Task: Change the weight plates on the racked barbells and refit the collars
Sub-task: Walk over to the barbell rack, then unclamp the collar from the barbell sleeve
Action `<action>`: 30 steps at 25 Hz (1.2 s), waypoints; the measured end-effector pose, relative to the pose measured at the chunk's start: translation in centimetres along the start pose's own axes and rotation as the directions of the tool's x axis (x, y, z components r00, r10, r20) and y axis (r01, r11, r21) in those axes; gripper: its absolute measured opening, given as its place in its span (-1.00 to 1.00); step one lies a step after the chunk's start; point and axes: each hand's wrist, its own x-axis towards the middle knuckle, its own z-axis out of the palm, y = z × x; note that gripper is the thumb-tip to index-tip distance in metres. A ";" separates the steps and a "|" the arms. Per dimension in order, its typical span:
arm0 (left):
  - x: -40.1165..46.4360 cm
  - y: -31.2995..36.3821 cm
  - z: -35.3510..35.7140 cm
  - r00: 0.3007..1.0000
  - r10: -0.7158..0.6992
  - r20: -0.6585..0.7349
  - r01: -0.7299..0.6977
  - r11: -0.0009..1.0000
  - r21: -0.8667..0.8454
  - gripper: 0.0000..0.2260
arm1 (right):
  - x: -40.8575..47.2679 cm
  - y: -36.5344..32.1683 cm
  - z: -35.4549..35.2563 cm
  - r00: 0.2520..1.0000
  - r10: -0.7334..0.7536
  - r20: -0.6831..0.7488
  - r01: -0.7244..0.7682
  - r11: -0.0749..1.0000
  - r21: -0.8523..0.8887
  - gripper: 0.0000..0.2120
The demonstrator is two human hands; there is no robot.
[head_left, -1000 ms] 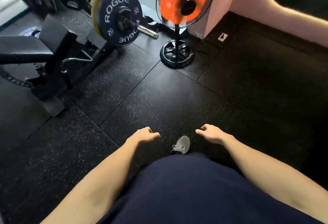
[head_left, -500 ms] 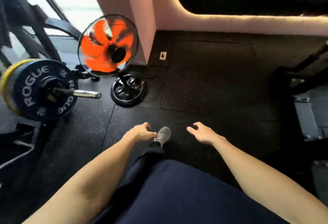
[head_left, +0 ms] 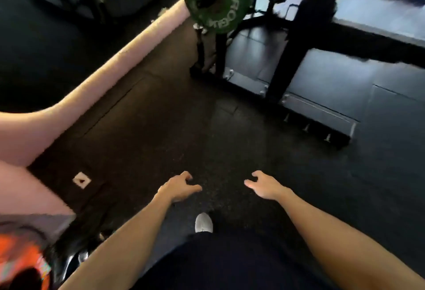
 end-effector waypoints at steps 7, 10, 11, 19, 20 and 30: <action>4.8 10.4 -6.3 0.970 0.240 0.039 -0.243 0.944 0.221 -0.40 | -4.4 4.4 -4.2 0.952 0.150 -0.266 -0.040 0.924 0.380 -0.35; 5.0 16.7 -10.8 0.934 0.356 -0.024 -0.340 0.909 0.242 -0.40 | -6.1 4.0 -8.7 0.898 0.150 -0.414 0.040 0.908 0.417 -0.36; 4.5 19.0 -12.7 0.914 0.402 -0.051 -0.380 0.894 0.238 -0.40 | -6.9 3.5 -10.7 0.874 0.147 -0.463 0.069 0.905 0.419 -0.37; -2.6 33.9 -25.4 0.662 0.707 -0.247 -0.671 0.707 0.225 -0.44 | -15.4 -1.4 -26.7 0.610 0.052 -0.791 0.278 0.920 0.275 -0.46; -3.9 35.5 -26.5 0.619 0.737 -0.272 -0.699 0.675 0.237 -0.44 | -16.7 -1.9 -28.3 0.572 0.041 -0.819 0.305 0.917 0.259 -0.46; -14.4 46.3 -35.2 0.291 0.844 -0.451 -0.848 0.446 0.287 -0.50 | -30.5 -6.6 -38.5 0.231 -0.067 -0.971 0.419 0.907 0.037 -0.47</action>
